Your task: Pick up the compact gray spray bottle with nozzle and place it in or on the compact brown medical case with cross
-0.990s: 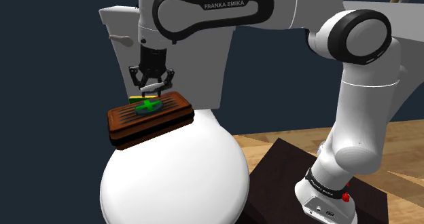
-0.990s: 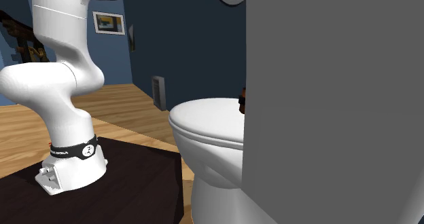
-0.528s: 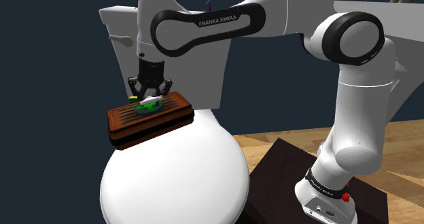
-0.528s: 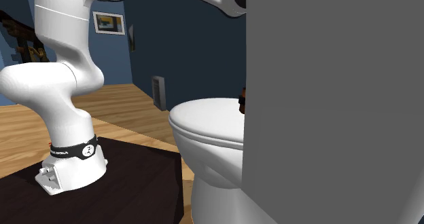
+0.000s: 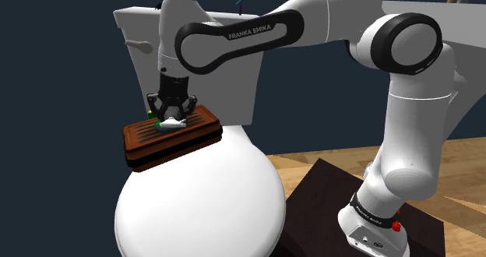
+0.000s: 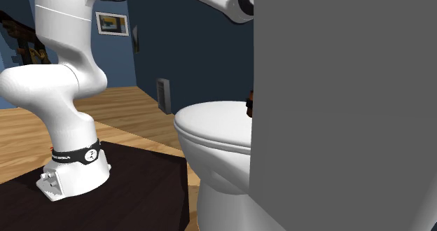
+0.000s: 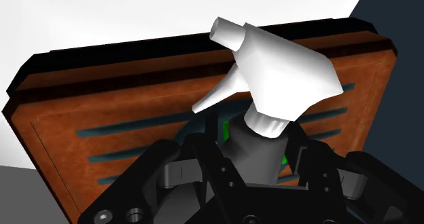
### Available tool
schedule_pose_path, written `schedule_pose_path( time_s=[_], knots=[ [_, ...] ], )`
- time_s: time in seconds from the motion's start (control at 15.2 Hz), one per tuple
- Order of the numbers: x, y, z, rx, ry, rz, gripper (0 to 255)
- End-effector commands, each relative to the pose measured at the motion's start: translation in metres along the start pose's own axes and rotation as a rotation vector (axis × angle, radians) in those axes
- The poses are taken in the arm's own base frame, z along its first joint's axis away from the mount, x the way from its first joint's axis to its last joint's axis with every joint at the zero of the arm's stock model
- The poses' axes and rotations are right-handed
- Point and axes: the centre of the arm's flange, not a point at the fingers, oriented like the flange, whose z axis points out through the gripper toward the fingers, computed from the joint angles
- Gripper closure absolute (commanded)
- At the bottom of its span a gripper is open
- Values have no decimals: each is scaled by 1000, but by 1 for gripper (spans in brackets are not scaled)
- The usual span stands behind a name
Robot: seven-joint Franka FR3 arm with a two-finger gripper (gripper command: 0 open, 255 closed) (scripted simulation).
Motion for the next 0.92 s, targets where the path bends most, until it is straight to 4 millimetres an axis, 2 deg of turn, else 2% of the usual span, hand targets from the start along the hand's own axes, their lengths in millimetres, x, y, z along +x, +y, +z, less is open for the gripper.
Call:
schedule_pose_path(
  time_s=[0.0, 0.26, 0.33, 0.59, 0.66, 0.86],
  knots=[
    [2, 3, 17, -17, -18, 2, 255],
    [2, 3, 17, -17, -18, 2, 255],
    [2, 4, 20, -17, -18, 2, 0],
    [0, -1, 17, -17, -18, 3, 0],
    [2, 3, 17, -17, -18, 2, 0],
    [2, 3, -23, -17, -18, 2, 0]
  ],
)
